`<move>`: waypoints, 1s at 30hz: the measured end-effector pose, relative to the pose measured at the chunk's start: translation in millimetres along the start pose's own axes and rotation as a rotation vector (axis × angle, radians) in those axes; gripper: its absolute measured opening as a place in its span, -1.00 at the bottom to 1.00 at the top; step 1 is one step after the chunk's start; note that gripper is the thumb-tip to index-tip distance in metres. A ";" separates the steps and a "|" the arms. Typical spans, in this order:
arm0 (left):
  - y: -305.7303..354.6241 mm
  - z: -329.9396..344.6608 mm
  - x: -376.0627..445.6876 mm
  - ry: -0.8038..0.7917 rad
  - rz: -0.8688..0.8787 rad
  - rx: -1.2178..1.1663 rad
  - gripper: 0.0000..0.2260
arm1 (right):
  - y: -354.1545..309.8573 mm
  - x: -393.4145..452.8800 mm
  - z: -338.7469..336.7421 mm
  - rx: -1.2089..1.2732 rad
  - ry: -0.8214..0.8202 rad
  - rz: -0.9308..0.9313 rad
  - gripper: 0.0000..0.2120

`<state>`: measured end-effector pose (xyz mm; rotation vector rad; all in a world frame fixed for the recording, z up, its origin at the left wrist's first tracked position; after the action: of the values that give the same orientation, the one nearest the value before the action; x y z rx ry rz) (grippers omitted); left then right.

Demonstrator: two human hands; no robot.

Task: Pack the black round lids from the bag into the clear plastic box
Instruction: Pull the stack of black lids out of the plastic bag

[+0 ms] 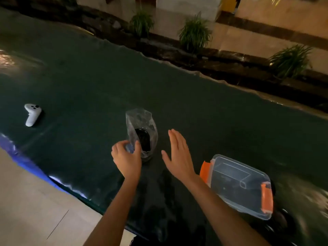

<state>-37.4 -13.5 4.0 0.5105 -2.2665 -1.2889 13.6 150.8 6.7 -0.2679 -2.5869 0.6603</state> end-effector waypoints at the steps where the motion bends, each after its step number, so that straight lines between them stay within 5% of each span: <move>1: 0.6 1.7 1.2 -0.016 -0.002 -0.003 -0.79 | 0.1 -1.5 0.3 0.015 0.000 0.006 -0.34; 7: 1.6 14.7 -4.5 -0.091 0.064 -0.022 -0.94 | -1.5 -4.4 -1.1 0.069 -0.023 0.050 -0.40; 13: 7.2 21.6 -3.6 -0.214 -0.010 -0.218 -0.67 | -22.2 7.3 -1.1 0.191 -0.077 0.040 -0.52; 18: 11.0 24.5 1.4 -0.285 0.003 -0.255 -0.90 | -44.9 20.2 0.2 0.305 -0.095 0.038 -0.64; 30: 31.8 0.0 -48.3 -0.530 0.185 -0.331 -0.78 | -13.4 -19.7 -18.9 0.379 -0.225 0.349 -0.69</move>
<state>-0.7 27.8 20.9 -0.1794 -2.3483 -1.8123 38.8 141.2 20.6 -0.5533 -2.5733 1.3542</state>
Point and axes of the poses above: each hand's wrist, its own x-axis towards the middle knuckle, its own z-axis out of the palm, y = z × x, the point moved 4 cm from there along x, towards the middle knuckle, and after that the axes turned 15 degrees about y, right-handed, at the moved point
